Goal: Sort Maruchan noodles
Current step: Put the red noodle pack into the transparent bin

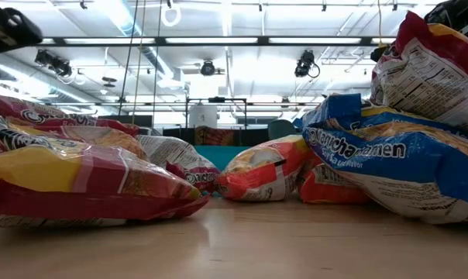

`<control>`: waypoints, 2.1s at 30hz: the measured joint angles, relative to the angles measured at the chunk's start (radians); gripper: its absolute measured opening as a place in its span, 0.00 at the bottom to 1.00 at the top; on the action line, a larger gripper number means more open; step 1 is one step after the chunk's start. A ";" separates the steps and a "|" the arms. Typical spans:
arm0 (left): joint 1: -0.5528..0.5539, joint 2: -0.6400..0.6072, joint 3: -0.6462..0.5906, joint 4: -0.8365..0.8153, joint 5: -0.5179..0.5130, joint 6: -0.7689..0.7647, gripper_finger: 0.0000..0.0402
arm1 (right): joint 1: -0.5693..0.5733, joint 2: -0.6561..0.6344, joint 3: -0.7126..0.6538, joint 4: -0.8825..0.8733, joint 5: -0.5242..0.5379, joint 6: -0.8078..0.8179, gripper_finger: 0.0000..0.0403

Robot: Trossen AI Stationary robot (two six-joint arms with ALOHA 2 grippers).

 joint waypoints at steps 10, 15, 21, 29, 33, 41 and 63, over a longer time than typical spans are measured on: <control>0.010 0.145 0.069 -0.097 -0.032 0.051 0.15 | 0.000 0.000 0.000 0.000 0.000 0.000 0.14; 0.020 0.148 0.069 -0.150 -0.010 0.014 0.29 | 0.000 0.000 0.000 0.000 0.000 0.000 0.14; 0.028 0.148 0.069 -0.169 0.070 0.024 0.39 | 0.000 0.000 0.000 0.000 0.000 0.000 0.14; 0.033 0.148 0.068 -0.205 0.095 -0.009 0.40 | 0.000 0.000 0.000 0.000 0.000 0.000 0.14; 0.032 0.148 0.068 -0.224 0.029 -0.007 0.40 | 0.000 0.000 0.000 0.000 0.000 0.000 0.14; 0.032 0.158 0.056 -0.175 -0.073 0.003 0.40 | 0.000 0.000 0.000 0.000 0.000 0.000 0.14; 0.113 0.195 0.088 -0.286 -0.005 0.019 0.02 | 0.000 0.000 0.000 0.000 0.000 0.000 0.14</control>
